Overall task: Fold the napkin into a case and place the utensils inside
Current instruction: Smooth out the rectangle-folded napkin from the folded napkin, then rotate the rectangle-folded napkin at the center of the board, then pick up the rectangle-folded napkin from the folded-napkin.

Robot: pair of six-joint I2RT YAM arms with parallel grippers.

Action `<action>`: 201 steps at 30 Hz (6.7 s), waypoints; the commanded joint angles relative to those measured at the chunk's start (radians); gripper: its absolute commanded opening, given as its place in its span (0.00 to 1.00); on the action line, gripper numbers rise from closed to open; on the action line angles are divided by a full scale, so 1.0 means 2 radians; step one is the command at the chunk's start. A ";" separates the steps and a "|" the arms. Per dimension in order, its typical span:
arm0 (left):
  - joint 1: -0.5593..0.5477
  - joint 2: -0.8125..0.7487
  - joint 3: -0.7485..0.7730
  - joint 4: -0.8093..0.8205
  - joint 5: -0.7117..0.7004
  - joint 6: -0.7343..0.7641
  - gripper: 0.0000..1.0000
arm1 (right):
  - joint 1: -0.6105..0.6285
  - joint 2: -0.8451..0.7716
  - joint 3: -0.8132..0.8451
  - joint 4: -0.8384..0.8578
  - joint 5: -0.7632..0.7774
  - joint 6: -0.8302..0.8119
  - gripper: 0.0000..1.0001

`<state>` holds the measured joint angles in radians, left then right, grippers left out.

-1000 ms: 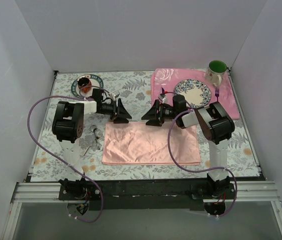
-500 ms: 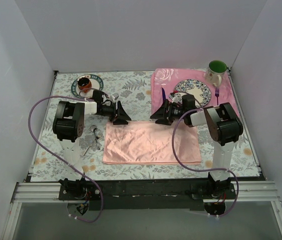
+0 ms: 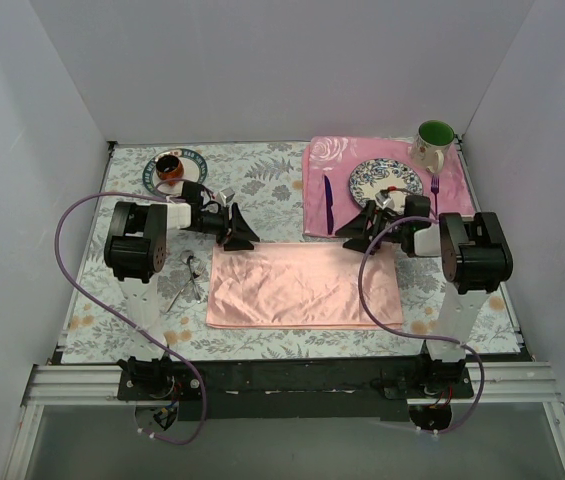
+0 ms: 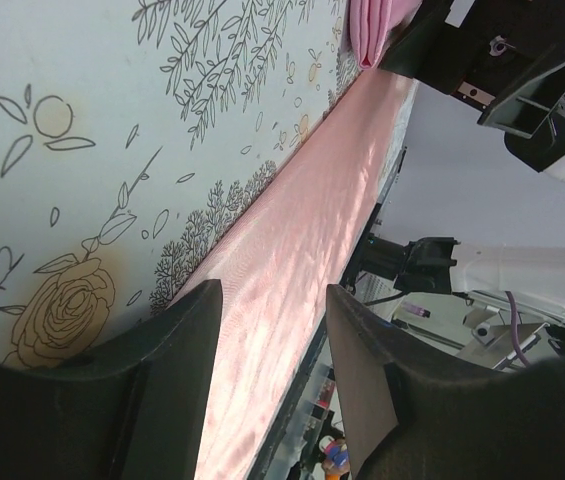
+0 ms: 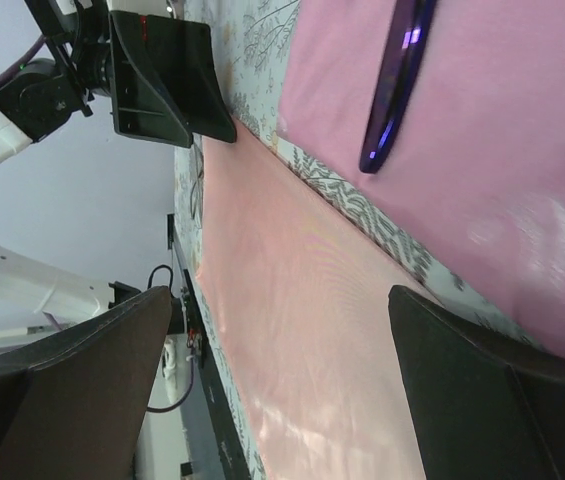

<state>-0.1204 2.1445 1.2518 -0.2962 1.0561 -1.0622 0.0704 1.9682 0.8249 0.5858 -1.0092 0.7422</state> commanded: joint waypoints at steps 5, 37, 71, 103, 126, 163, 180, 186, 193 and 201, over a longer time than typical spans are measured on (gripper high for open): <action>0.006 0.022 0.001 -0.031 -0.061 0.030 0.47 | -0.091 -0.018 -0.030 -0.112 -0.001 -0.094 0.99; -0.013 -0.068 0.123 -0.147 -0.098 0.130 0.48 | -0.138 -0.158 0.106 -0.564 0.027 -0.514 0.68; -0.027 0.098 0.306 -0.330 -0.354 0.235 0.41 | 0.169 -0.119 0.064 -0.601 0.224 -0.643 0.19; -0.008 -0.010 0.186 -0.296 -0.263 0.285 0.53 | 0.296 -0.070 0.118 -0.535 0.151 -0.577 0.24; 0.059 0.002 0.335 -0.262 -0.154 0.243 0.70 | 0.238 -0.038 0.358 -0.471 0.042 -0.419 0.60; 0.067 0.039 0.245 -0.105 -0.305 0.166 0.40 | 0.170 0.274 0.630 -0.297 0.311 -0.327 0.50; 0.067 0.071 0.271 -0.114 -0.305 0.151 0.39 | 0.174 0.301 0.636 -0.279 0.300 -0.317 0.37; 0.067 0.079 0.278 -0.115 -0.300 0.148 0.38 | 0.176 0.308 0.644 -0.281 0.302 -0.299 0.37; 0.067 0.086 0.279 -0.116 -0.301 0.145 0.38 | 0.177 0.316 0.656 -0.288 0.306 -0.287 0.35; 0.067 0.100 0.297 -0.120 -0.297 0.136 0.35 | 0.176 0.321 0.660 -0.284 0.290 -0.284 0.16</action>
<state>0.0174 2.3177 1.8236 -0.5072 0.4648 -0.7879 0.4191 2.5927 2.1048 0.0021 -0.3996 0.1623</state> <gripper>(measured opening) 0.369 0.218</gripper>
